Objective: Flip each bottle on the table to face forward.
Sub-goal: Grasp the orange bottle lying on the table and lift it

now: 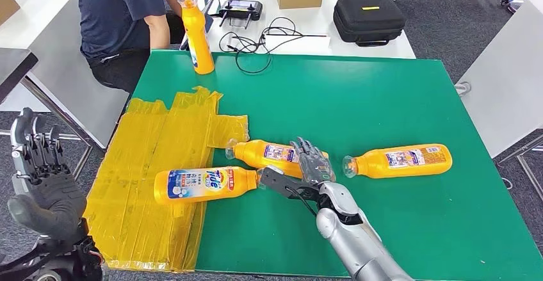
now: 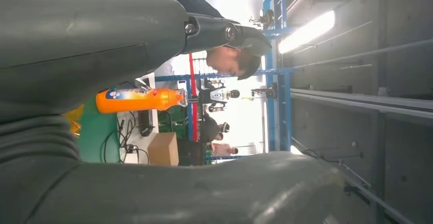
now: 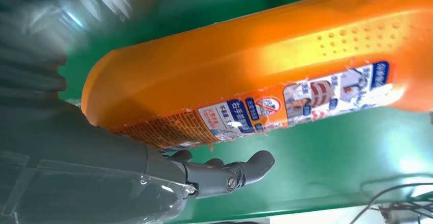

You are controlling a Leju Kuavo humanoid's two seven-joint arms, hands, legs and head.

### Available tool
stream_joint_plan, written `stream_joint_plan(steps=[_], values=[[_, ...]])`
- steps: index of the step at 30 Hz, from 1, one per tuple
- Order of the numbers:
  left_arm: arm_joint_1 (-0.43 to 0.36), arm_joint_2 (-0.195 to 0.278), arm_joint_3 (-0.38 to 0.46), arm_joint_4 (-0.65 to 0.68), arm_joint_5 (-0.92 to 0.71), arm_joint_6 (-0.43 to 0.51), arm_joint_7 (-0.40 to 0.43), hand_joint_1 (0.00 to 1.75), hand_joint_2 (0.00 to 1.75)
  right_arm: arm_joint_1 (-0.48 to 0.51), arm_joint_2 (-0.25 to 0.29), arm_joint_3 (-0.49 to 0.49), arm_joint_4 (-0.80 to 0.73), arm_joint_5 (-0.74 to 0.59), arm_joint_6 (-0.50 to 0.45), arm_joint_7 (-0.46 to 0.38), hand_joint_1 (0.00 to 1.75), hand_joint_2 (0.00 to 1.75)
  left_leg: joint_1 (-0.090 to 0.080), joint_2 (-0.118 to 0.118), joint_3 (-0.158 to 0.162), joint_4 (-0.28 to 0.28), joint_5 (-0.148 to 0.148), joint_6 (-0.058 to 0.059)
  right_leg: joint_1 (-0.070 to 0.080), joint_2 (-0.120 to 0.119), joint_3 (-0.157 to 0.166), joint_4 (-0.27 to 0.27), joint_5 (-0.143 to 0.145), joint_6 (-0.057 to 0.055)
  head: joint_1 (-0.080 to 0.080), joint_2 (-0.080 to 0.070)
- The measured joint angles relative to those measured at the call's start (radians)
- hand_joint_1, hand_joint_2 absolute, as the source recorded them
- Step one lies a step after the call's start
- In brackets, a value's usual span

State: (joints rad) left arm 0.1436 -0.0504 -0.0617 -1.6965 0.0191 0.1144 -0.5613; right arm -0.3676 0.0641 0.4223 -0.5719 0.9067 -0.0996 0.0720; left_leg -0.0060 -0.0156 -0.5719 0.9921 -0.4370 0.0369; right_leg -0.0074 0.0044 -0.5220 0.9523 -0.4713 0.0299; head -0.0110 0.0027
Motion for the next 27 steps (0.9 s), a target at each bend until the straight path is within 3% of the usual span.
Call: stream_joint_plan(steps=[3,4,21,27], values=[[-0.012,0.001,-0.001,0.013,0.015,0.000,-0.005,0.00,0.00,-0.004,0.001,0.000,0.014,0.024,0.011,0.012,1.40,1.75,0.000,0.000,0.002,0.000,0.000,0.000,0.000,0.000,0.001,0.000,0.000,0.000,0.000,0.000],[-0.015,0.002,-0.001,0.017,0.020,0.000,-0.006,0.00,0.00,-0.005,0.001,0.000,0.019,0.031,0.013,0.014,1.75,1.75,0.000,0.000,0.002,0.000,0.000,0.000,0.000,0.000,0.001,0.000,0.000,0.000,0.000,0.000],[-0.017,0.004,-0.001,0.027,0.035,0.001,-0.010,0.00,0.00,-0.011,-0.001,0.000,0.030,0.039,0.018,0.012,1.75,1.75,0.000,0.000,0.004,0.000,0.000,0.000,0.000,0.000,0.002,0.000,0.000,0.000,0.000,0.000],[-0.002,0.017,0.004,0.029,0.066,0.021,-0.029,0.00,0.00,-0.064,-0.002,0.004,0.084,0.051,0.080,0.000,1.75,1.75,0.000,0.003,0.014,0.000,-0.002,-0.002,0.000,0.002,0.007,-0.001,-0.001,-0.001,0.000,0.000]])
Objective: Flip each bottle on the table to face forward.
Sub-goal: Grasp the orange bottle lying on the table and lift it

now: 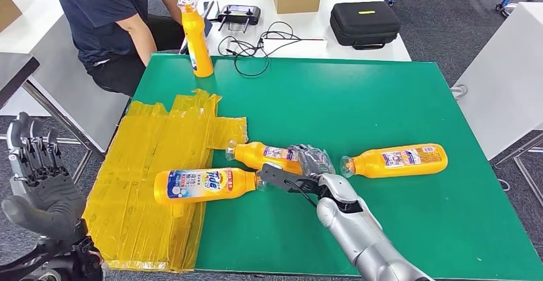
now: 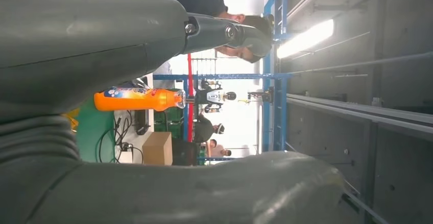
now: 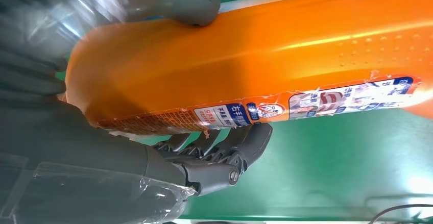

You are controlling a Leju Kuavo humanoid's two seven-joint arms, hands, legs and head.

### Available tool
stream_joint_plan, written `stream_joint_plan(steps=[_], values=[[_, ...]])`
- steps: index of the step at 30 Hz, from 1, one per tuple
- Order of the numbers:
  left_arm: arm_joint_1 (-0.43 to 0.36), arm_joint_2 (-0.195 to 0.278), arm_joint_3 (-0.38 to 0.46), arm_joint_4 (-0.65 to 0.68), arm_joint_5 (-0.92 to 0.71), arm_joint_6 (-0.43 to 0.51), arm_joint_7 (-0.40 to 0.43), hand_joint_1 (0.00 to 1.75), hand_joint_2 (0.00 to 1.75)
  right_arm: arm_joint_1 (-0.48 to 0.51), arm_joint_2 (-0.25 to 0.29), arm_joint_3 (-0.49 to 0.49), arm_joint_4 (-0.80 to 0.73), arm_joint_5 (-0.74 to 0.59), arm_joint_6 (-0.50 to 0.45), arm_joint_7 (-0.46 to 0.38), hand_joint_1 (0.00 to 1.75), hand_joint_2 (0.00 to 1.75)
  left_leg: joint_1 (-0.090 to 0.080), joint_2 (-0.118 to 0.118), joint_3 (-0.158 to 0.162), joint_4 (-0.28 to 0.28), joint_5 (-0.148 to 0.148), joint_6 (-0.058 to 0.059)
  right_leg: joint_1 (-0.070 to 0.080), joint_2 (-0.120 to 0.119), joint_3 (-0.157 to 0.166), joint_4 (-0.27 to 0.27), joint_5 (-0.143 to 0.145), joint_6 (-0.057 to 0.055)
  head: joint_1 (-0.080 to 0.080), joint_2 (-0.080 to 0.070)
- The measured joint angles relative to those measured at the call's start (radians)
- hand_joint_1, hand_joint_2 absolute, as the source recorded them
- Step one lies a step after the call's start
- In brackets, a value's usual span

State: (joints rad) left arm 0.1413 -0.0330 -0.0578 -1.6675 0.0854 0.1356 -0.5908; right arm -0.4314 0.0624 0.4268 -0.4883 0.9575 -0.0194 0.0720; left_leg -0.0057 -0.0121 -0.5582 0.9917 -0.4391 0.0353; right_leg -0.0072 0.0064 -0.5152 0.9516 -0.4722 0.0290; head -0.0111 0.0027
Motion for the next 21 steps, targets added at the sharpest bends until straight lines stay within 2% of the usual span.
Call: stream_joint_plan(steps=[7,15,19,21], values=[[0.009,0.001,0.003,-0.001,0.010,0.010,-0.010,0.00,0.00,-0.019,0.012,0.017,0.043,0.023,0.046,0.049,1.75,1.75,0.000,0.004,0.009,0.000,-0.002,-0.002,0.000,0.005,0.002,0.000,-0.001,-0.001,0.000,0.000],[0.009,0.001,0.004,-0.001,0.011,0.011,-0.011,0.00,0.00,-0.024,0.017,0.022,0.052,0.025,0.050,0.057,1.75,1.75,0.001,0.004,0.012,0.000,-0.002,-0.002,0.000,0.005,0.005,0.000,-0.001,-0.001,0.000,0.000],[0.009,0.001,0.004,-0.001,0.011,0.012,-0.011,0.00,0.00,-0.024,0.018,0.023,0.055,0.025,0.055,0.060,0.00,1.75,0.001,0.004,0.012,0.000,-0.002,-0.002,0.000,0.006,0.005,0.000,-0.001,-0.001,0.000,0.000],[0.008,0.001,0.004,-0.001,0.012,0.013,-0.012,0.00,0.00,-0.023,0.018,0.026,0.061,0.033,0.073,0.074,0.00,1.75,0.001,0.004,0.012,0.000,-0.002,-0.002,0.000,0.006,0.005,0.000,-0.001,-0.001,0.000,0.000]])
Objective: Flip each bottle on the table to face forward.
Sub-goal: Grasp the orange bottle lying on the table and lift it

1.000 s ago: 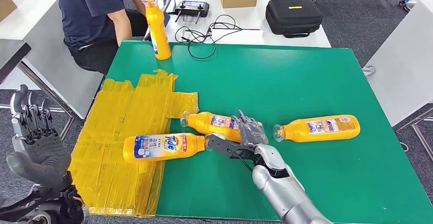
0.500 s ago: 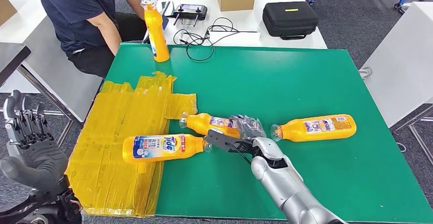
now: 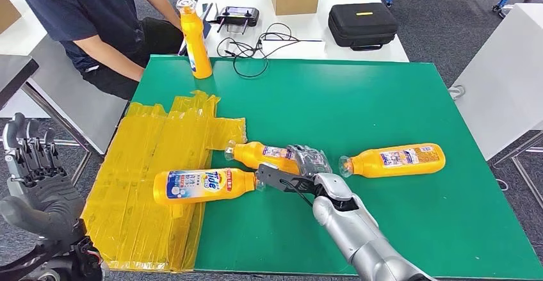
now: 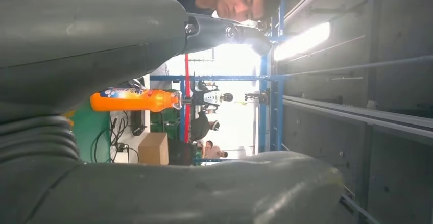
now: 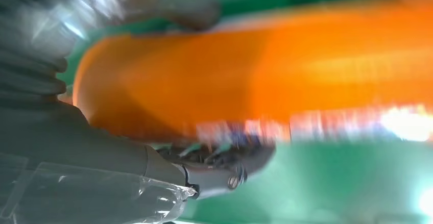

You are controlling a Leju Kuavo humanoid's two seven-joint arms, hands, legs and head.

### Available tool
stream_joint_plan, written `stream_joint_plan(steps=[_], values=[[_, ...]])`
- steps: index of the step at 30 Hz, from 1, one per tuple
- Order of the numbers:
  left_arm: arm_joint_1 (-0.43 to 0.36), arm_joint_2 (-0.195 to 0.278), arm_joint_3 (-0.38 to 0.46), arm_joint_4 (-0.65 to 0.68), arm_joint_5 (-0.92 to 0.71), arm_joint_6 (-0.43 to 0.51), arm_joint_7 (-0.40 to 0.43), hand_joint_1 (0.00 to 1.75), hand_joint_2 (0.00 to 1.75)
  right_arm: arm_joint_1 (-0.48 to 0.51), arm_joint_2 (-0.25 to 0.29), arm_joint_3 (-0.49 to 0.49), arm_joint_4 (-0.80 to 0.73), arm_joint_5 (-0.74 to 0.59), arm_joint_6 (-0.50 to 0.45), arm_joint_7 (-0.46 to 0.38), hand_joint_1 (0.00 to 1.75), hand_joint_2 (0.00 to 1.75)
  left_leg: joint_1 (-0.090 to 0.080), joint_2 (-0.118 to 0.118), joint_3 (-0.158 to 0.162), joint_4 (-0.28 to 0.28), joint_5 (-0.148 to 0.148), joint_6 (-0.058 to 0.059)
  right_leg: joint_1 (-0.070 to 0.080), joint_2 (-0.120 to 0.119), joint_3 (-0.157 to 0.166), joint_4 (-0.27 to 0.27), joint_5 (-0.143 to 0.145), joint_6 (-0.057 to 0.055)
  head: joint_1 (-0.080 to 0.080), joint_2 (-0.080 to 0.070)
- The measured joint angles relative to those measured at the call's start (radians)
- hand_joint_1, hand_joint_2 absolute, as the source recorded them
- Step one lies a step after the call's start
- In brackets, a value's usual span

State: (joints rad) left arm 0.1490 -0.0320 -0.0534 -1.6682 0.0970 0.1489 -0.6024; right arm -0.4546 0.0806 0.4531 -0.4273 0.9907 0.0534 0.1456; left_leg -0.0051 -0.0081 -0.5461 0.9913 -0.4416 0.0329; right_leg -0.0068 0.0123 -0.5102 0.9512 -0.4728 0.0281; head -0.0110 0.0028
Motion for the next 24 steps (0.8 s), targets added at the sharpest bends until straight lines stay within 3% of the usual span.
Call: stream_joint_plan(steps=[10,14,24], values=[[0.001,-0.001,0.004,-0.001,0.021,0.020,-0.002,0.00,0.00,-0.025,0.012,0.029,0.037,0.057,0.066,0.052,0.00,1.75,0.000,0.000,0.000,0.000,0.000,0.000,0.000,0.000,0.001,0.000,0.000,0.000,0.000,0.000],[0.009,-0.001,0.012,-0.006,0.036,0.020,-0.002,0.00,0.00,-0.038,0.013,0.038,0.048,0.064,0.093,0.039,1.70,1.75,0.000,0.000,0.000,0.000,0.000,0.000,0.000,0.000,0.001,0.000,0.000,0.000,0.000,0.000],[0.028,-0.001,0.028,-0.023,0.045,0.019,-0.005,0.00,0.00,-0.052,0.012,0.047,0.063,0.036,0.072,0.003,1.75,1.75,0.000,0.000,-0.001,0.000,0.000,0.000,0.000,0.000,0.001,0.000,0.000,0.000,0.000,0.000]])
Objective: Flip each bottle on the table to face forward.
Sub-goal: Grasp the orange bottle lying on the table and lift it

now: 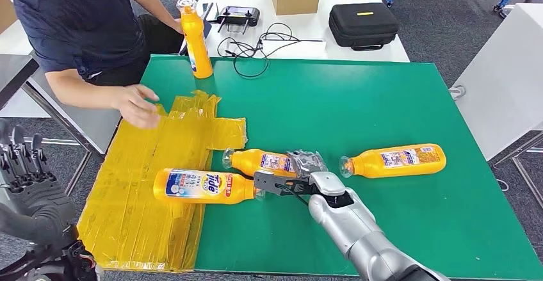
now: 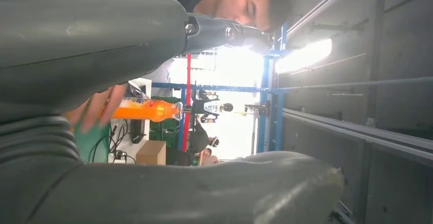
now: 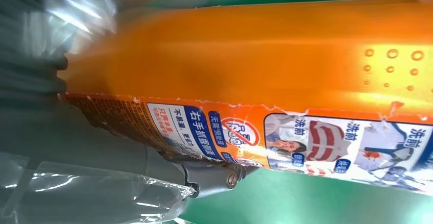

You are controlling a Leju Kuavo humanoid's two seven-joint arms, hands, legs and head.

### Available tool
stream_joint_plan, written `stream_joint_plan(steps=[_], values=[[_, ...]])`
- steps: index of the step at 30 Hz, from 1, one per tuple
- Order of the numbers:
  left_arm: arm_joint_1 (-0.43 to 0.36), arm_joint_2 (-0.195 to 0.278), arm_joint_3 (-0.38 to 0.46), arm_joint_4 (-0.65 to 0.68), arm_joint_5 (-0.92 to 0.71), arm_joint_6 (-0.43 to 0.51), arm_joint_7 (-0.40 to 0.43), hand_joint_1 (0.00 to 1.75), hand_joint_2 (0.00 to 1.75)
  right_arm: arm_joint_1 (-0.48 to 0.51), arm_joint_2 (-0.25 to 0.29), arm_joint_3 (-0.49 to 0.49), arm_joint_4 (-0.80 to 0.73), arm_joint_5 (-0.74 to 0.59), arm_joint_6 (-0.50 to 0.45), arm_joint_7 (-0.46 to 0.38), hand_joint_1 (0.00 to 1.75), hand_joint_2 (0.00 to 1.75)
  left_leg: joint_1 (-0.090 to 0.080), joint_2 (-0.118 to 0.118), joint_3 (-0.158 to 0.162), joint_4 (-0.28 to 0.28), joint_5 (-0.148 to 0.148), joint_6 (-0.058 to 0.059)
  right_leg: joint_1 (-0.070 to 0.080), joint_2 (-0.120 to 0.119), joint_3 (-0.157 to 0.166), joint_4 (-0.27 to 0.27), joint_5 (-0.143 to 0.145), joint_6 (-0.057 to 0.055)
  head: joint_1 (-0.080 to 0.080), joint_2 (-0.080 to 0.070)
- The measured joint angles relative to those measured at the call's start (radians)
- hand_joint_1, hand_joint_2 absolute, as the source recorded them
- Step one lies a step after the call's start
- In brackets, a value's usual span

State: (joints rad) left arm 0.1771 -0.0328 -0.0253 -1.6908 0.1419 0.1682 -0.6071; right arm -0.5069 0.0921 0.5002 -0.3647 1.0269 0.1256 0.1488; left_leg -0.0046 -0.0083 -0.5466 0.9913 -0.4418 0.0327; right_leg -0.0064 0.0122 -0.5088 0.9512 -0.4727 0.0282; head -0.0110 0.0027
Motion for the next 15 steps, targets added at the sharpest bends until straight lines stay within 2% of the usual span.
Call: stream_joint_plan(steps=[3,8,12,15], values=[[0.011,-0.001,0.005,-0.010,0.000,0.000,0.000,0.00,0.00,0.000,0.000,-0.008,-0.001,-0.033,-0.058,-0.033,1.75,1.75,0.000,0.000,-0.003,0.000,0.001,0.000,0.000,0.000,0.005,0.000,0.001,0.000,0.000,0.000],[0.050,-0.012,0.033,-0.047,-0.016,-0.018,0.022,0.00,0.00,0.024,-0.001,-0.048,-0.061,-0.135,-0.173,-0.142,1.75,1.75,0.000,0.000,-0.009,0.000,0.002,0.001,0.000,0.000,0.001,0.001,0.003,-0.002,0.000,0.000],[0.087,-0.031,0.069,-0.077,-0.016,-0.074,0.059,0.00,1.75,0.074,-0.012,-0.090,-0.231,-0.217,-0.243,-0.178,1.75,1.75,0.000,-0.002,-0.016,0.001,0.003,0.003,0.000,-0.003,-0.005,0.001,0.003,-0.002,0.000,0.000],[0.104,-0.045,0.094,-0.087,0.007,-0.125,0.083,0.00,1.75,0.123,-0.031,-0.117,-0.391,-0.269,-0.284,-0.200,1.75,1.75,-0.001,-0.002,-0.019,0.001,0.003,0.003,0.000,-0.003,-0.008,0.001,0.003,-0.002,0.000,0.000]])
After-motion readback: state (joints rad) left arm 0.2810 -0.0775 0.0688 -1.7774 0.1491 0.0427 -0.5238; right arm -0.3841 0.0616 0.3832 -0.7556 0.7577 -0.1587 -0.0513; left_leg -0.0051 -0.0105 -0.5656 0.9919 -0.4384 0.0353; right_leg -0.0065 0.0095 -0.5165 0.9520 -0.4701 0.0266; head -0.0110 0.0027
